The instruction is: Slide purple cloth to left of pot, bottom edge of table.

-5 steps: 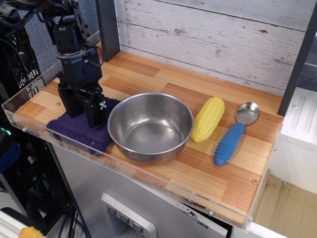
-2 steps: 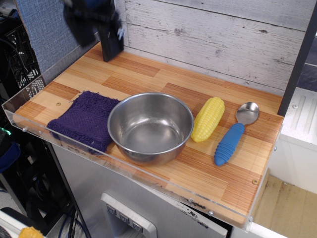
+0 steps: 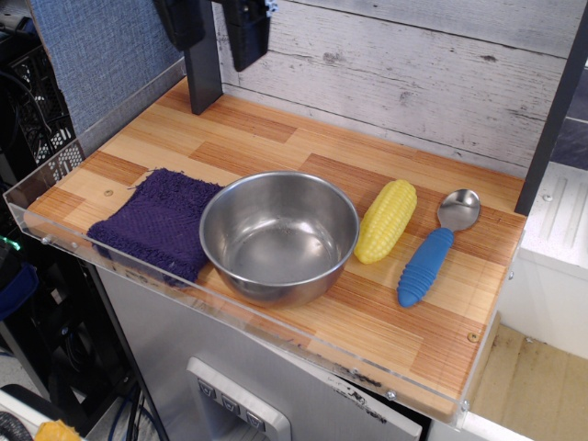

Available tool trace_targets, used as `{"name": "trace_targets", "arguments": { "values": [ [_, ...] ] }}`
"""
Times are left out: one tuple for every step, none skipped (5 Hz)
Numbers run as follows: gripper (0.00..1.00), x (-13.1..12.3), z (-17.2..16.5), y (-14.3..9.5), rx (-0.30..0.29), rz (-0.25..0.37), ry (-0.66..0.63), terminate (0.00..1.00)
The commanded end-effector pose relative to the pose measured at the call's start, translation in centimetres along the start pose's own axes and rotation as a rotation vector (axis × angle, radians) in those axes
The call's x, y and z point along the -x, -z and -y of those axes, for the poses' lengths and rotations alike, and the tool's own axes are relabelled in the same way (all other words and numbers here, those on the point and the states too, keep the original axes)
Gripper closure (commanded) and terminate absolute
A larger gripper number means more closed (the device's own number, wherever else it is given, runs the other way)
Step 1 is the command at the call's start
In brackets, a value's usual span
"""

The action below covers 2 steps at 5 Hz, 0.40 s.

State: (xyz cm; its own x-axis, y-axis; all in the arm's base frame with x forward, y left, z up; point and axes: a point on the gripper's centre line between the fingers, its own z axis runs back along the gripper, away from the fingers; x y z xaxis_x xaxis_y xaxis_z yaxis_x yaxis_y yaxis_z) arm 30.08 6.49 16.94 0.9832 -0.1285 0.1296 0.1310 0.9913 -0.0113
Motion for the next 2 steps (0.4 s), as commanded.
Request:
{"name": "trace_targets", "arguments": {
  "values": [
    [0.0,-0.13,0.35,-1.29,-0.03,0.016,-0.002,0.0],
    [0.0,-0.13,0.35,-1.29,-0.03,0.016,-0.002,1.0]
  ]
}}
